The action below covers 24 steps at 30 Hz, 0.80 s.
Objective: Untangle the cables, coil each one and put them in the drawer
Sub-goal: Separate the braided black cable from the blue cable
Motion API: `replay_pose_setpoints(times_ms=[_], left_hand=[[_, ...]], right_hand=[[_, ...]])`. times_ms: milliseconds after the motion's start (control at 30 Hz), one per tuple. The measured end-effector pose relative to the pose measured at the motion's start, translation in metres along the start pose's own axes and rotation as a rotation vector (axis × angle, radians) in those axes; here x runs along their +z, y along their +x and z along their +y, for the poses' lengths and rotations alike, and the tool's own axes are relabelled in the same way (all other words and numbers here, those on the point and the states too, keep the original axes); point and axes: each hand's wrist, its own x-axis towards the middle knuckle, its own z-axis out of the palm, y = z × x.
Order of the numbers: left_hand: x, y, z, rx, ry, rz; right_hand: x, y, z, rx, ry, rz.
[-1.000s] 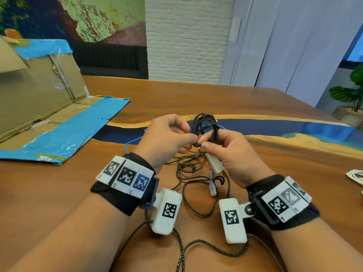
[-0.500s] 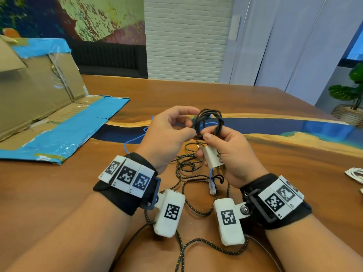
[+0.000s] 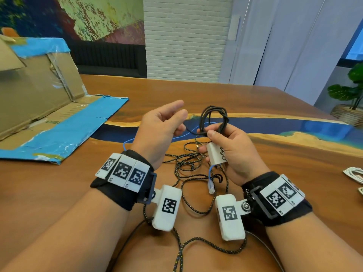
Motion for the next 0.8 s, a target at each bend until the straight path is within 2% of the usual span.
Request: replay_pose_setpoints(times_ms=[133,300,433,567,800], left_hand=[[0.0006,0.0010,-0.0045,-0.058,0.111,-0.015],[-0.0031,0.0015,-0.0057,-0.044,0.300,0.010],[-0.0031,0.0007,-0.0021,-0.184,0.395,-0.084],[0.0012,-0.0034,-0.0035,-0.199,0.376,-0.131],[-0.0035,-0.0013,-0.0035,-0.203,0.170,-0.062]], right_hand=[[0.0011,-0.0011,-0.0004,-0.020,-0.030,-0.022],[0.0063,-0.0036,0.0039,-0.036,-0.073,-0.010],[0.0041,-0.0019,0.0019,-0.013,-0.020,0.014],[0.0022,-0.0008,0.0010,-0.018,-0.039,0.001],[0.0024,-0.0010,0.0019,-0.043,-0.095,-0.105]])
